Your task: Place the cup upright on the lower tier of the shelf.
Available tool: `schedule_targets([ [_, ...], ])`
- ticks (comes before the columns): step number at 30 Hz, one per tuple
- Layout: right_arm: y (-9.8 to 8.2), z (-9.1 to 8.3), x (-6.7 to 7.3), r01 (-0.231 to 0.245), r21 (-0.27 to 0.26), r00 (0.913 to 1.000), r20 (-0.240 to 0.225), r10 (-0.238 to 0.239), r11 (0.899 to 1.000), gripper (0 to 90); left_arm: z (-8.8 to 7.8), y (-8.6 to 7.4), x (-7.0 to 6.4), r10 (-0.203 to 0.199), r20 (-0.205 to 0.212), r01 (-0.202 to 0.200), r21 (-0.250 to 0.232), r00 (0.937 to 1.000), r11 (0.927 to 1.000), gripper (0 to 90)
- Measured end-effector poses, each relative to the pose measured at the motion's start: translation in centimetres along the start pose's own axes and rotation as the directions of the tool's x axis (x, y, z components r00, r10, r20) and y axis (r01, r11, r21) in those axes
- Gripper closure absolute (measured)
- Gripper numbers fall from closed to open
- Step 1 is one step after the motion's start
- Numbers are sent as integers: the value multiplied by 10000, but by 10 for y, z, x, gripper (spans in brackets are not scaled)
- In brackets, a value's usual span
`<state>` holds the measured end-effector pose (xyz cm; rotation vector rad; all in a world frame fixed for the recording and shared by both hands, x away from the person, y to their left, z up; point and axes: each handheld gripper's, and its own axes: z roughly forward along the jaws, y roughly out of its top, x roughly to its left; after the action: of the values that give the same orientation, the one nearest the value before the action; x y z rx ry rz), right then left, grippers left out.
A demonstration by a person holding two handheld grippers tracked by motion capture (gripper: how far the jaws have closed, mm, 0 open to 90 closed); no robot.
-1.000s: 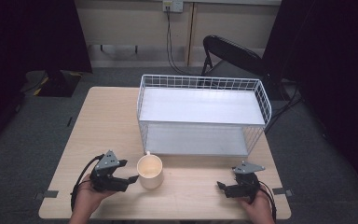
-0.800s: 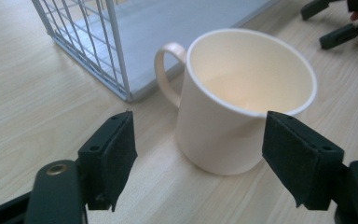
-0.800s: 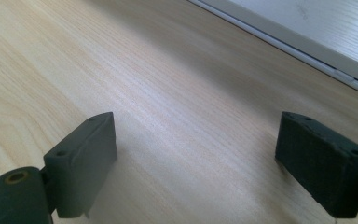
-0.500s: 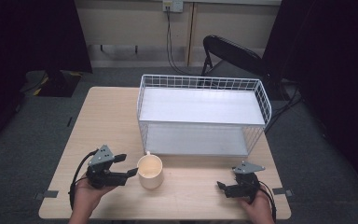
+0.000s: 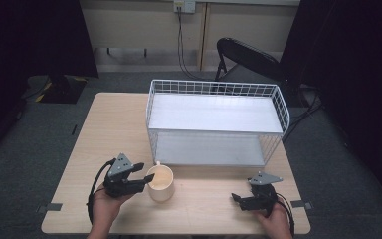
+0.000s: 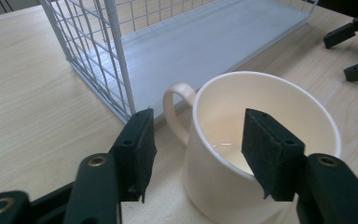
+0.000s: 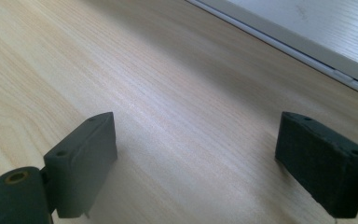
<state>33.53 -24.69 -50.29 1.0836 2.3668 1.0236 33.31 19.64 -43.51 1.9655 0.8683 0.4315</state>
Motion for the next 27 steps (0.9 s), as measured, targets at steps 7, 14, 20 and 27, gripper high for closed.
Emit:
schedule_targets([
  [7,0,0,0,0,2,10000,1,0,10000,120,6,-1,0,149,-59,-148,86,9999,9999,566],
  [14,0,0,0,0,2,10000,1,0,10000,120,12,0,-3,235,36,-236,136,9997,9996,626],
  [20,0,0,0,2,1,10000,4,-2,10000,120,15,0,-3,298,32,-299,218,9995,9993,731],
  [27,0,0,0,-1,3,10000,3,1,10000,120,18,-4,-1,116,-69,-113,398,9999,9991,780],
])
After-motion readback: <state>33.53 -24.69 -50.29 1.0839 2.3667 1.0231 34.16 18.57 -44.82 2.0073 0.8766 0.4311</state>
